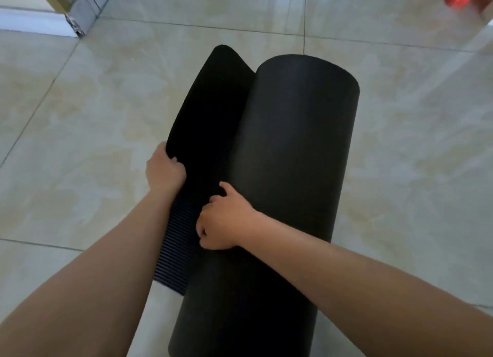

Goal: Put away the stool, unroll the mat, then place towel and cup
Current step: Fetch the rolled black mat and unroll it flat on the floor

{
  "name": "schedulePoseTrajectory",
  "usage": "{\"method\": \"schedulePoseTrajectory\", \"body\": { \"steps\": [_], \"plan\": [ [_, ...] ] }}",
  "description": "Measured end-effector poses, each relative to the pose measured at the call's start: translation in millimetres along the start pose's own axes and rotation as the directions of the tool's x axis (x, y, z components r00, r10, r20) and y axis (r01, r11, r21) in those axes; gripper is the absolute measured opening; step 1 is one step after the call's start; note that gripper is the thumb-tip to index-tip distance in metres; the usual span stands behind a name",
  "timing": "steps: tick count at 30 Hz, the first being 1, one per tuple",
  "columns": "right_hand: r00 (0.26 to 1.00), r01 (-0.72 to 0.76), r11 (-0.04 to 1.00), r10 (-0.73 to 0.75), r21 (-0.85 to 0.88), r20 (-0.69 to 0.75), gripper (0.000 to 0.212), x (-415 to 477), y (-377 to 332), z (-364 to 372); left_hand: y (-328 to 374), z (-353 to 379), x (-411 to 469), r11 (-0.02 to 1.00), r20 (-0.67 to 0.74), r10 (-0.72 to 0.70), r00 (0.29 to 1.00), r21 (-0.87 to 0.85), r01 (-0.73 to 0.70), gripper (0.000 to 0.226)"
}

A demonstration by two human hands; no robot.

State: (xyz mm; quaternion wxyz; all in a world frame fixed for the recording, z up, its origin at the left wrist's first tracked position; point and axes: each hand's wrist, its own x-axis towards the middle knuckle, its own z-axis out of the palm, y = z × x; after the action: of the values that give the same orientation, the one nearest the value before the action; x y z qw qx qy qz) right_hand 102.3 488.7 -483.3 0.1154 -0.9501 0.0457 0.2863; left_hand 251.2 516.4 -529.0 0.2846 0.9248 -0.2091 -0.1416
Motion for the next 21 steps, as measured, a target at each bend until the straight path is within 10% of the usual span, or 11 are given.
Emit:
{"method": "schedulePoseTrajectory", "body": {
  "steps": [5,11,16,21],
  "plan": [
    [0.986,-0.119,0.993,0.117,0.006,0.118,0.019,-52,26,-5,-18,-1,-3,0.998,-0.048,-0.002,0.999,0.065,0.005,0.037],
    [0.849,-0.524,0.844,0.528,-0.114,0.009,0.057,-120,56,19,-34,1,0,0.997,-0.101,-0.060,0.993,0.039,0.064,0.034],
    [0.953,-0.252,0.963,0.264,-0.094,0.147,0.047,-123,64,46,-52,-11,6,0.989,-0.156,-0.147,0.977,-0.002,0.148,0.032],
    [0.920,-0.387,0.916,0.391,-0.109,0.021,0.047,-107,74,48,-81,-31,9,0.962,-0.235,-0.272,0.933,-0.054,0.267,0.034]
  ]
}}
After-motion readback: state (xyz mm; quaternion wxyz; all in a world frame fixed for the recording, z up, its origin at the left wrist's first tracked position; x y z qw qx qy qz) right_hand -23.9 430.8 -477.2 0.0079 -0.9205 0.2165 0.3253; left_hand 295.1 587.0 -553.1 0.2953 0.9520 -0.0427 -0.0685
